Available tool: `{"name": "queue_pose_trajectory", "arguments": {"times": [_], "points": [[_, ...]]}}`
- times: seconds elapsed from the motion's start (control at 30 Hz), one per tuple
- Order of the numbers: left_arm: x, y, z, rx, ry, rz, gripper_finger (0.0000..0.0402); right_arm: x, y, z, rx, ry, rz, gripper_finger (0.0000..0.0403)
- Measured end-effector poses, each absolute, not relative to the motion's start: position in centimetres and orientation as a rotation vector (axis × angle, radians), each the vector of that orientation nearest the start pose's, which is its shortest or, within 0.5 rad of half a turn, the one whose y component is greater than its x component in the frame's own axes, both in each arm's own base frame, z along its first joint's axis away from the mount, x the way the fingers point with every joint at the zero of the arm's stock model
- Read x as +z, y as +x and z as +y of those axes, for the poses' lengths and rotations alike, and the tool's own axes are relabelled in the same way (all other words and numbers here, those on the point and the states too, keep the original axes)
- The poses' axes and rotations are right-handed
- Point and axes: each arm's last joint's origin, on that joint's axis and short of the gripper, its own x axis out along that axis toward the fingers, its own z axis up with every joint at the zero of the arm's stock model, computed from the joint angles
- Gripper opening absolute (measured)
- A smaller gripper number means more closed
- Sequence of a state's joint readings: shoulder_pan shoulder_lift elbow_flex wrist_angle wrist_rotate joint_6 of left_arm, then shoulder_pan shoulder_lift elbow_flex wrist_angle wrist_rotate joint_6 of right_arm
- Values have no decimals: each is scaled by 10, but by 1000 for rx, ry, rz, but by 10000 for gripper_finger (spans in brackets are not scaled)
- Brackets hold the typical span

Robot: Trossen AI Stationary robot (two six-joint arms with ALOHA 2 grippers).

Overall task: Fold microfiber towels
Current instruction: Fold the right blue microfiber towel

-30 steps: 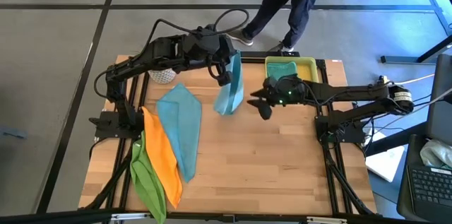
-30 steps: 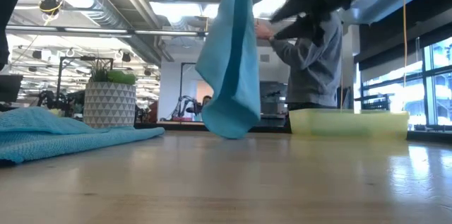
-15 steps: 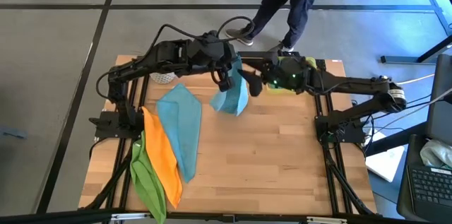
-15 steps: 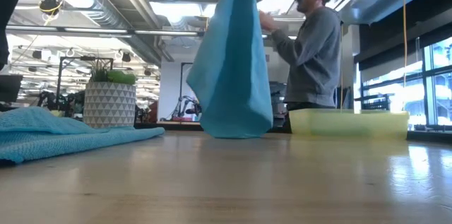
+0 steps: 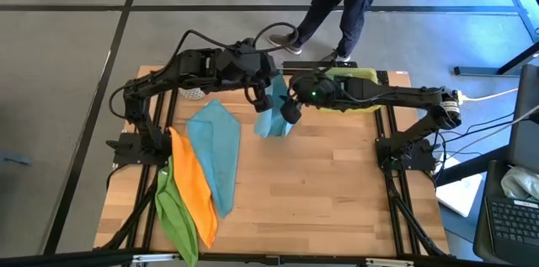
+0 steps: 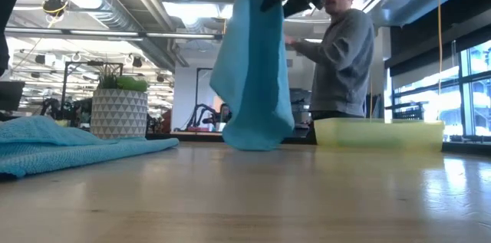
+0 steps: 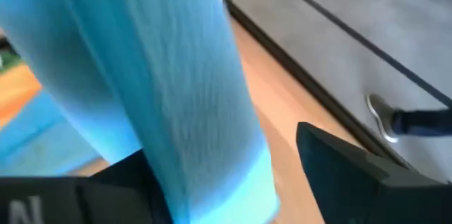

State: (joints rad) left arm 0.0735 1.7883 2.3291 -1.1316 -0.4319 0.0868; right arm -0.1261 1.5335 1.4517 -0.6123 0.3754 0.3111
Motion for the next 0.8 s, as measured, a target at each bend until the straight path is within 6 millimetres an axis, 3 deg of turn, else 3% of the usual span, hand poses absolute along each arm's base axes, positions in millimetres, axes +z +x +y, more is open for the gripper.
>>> {"name": "queue_pose_trajectory", "arguments": {"times": [0.2,0.37,0.8], "points": [[497,317,28,465,178,576,0,333,325,-52,-587,190,677,196],[510,307,23,486,164,516,0,309,323,-51,-577,191,747,167],[522,297,7,492,132,438,0,242,317,-48,-449,233,782,148]]}}
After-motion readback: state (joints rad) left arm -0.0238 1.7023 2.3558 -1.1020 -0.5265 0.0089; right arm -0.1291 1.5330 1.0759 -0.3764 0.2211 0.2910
